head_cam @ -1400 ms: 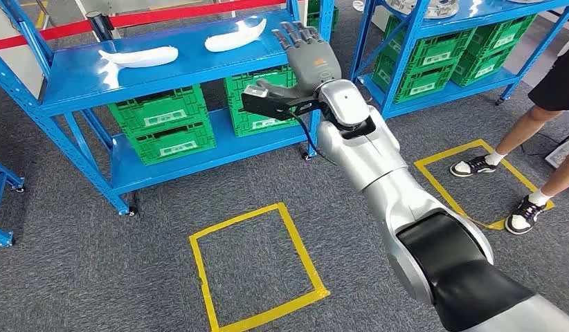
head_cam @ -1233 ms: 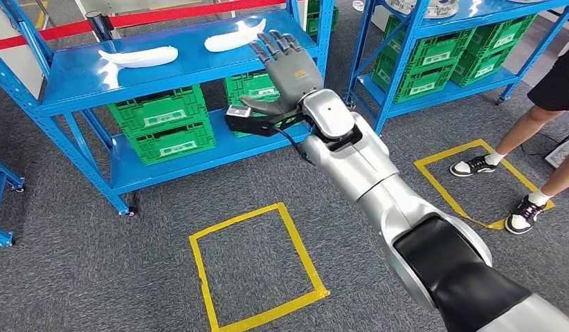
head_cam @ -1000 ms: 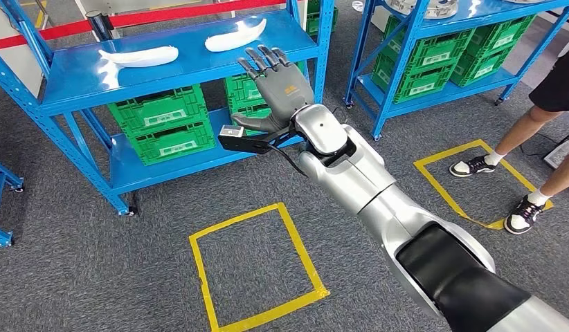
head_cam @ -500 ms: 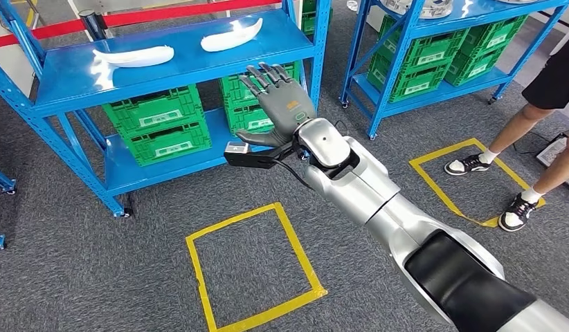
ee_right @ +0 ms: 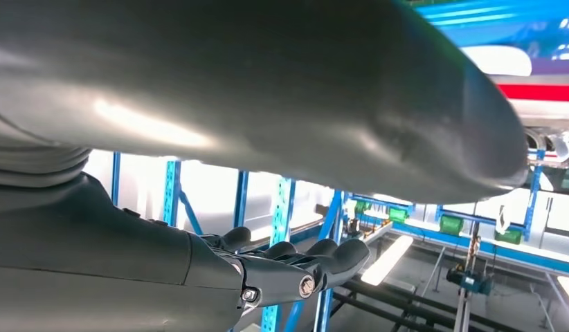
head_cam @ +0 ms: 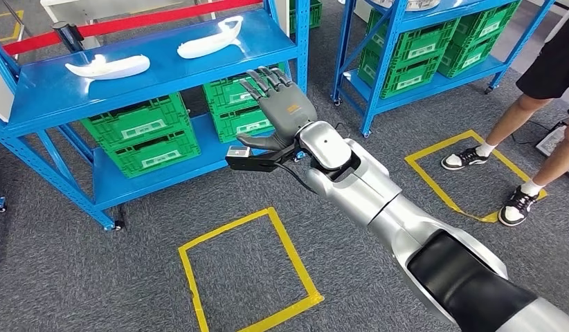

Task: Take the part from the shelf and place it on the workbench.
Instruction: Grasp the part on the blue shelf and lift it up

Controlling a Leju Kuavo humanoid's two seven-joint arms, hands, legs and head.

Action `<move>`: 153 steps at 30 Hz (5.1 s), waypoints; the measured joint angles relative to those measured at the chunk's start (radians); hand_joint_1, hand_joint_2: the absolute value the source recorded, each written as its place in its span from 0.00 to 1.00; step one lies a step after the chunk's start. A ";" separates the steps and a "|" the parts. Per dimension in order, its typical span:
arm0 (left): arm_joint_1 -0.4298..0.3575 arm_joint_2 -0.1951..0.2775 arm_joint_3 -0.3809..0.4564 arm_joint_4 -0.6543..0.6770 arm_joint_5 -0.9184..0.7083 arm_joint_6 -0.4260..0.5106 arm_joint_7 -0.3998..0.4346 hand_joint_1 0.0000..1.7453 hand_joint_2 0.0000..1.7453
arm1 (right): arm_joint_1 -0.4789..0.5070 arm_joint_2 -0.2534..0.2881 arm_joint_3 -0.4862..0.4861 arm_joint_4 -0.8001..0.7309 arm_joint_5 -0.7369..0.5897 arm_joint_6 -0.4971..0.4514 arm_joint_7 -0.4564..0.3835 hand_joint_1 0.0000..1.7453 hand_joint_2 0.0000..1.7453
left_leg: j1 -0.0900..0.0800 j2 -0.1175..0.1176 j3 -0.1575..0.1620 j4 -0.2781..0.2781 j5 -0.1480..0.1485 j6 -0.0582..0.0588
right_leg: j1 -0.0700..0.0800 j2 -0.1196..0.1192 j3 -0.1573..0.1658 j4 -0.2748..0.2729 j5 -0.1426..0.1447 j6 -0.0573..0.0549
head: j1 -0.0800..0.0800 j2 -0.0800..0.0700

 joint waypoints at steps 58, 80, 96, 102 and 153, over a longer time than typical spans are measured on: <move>0.000 -0.014 0.027 0.006 -0.006 0.004 -0.007 0.00 0.00 | 0.018 0.043 0.050 0.131 -0.005 -0.041 -0.011 0.00 0.00 | -0.005 -0.010 0.042 0.071 -0.139 -0.007 | 0.006 -0.005 -0.031 -0.012 0.042 -0.015 | -0.007 0.000; -0.007 -0.024 0.029 0.006 -0.015 0.007 0.005 0.00 0.00 | 0.063 0.011 0.050 0.122 -0.020 -0.036 -0.035 0.00 0.00 | -0.007 -0.018 0.176 -0.186 -0.030 0.030 | 0.012 -0.014 -0.099 0.009 0.068 0.023 | 0.000 0.000; -0.003 -0.019 0.033 0.005 0.000 0.014 0.002 0.00 0.00 | 0.068 0.068 0.041 0.144 -0.043 -0.044 -0.058 0.00 0.00 | -0.022 -0.009 0.050 -0.186 0.078 0.028 | 0.015 0.000 0.083 -0.014 -0.055 -0.007 | -0.004 0.000; -0.012 -0.018 0.033 0.004 -0.006 0.018 0.009 0.00 0.00 | 0.061 0.088 0.031 0.145 -0.050 -0.043 -0.071 0.00 0.00 | -0.011 -0.009 0.111 -0.205 0.050 0.055 | 0.009 -0.005 -0.020 0.180 -0.096 0.023 | 0.000 0.000; -0.059 -0.028 0.032 0.005 -0.054 -0.014 0.022 0.00 0.00 | 0.156 0.202 0.017 0.085 -0.063 0.006 -0.104 0.00 0.00 | 0.015 0.004 0.016 -0.031 0.002 -0.036 | -0.006 -0.058 -0.002 -0.033 0.032 -0.014 | -0.008 0.000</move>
